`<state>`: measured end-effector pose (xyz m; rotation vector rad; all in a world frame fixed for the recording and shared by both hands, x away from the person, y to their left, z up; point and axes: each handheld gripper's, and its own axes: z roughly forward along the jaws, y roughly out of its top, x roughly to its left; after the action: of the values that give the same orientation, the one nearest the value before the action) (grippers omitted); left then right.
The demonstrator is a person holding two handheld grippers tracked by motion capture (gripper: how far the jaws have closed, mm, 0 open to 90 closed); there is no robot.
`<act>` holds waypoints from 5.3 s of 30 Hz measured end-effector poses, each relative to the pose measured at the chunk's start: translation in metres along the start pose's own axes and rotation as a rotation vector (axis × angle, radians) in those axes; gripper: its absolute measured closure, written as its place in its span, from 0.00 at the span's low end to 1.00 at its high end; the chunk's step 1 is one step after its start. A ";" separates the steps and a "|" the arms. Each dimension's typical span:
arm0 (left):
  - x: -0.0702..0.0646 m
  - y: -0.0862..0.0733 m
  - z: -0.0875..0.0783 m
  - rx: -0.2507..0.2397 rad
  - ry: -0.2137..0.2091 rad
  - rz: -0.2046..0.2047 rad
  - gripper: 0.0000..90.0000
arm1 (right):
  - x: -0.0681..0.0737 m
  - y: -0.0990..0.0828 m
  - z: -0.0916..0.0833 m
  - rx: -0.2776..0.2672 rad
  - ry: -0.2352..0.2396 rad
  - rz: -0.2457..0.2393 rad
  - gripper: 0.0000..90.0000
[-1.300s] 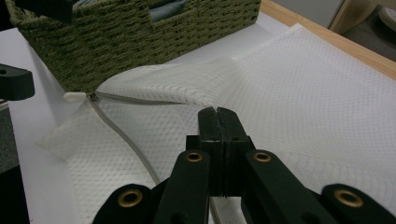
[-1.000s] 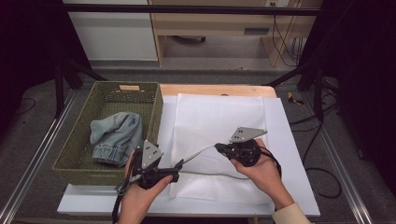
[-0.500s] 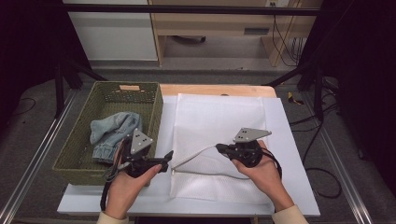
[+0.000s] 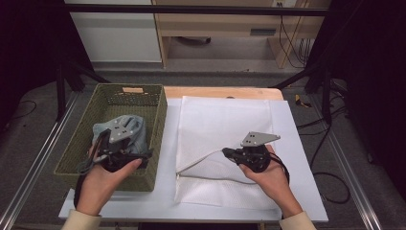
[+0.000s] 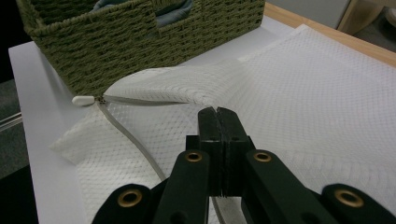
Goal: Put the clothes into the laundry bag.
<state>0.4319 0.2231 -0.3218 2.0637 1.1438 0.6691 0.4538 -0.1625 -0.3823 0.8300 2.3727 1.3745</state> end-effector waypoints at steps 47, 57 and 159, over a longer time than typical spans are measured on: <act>0.101 -0.033 0.122 0.271 0.051 -0.156 0.02 | -0.005 -0.005 0.006 0.023 0.017 0.019 1.00; 0.095 -0.029 0.133 0.282 0.058 -0.185 0.00 | -0.008 -0.007 0.009 0.031 0.017 0.026 1.00; 0.091 -0.012 0.047 -0.024 0.074 -0.147 0.78 | -0.005 -0.007 0.012 0.056 0.015 0.023 1.00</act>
<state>0.5028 0.2925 -0.3511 1.9272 1.3086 0.6881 0.4616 -0.1595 -0.3945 0.8669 2.4299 1.3330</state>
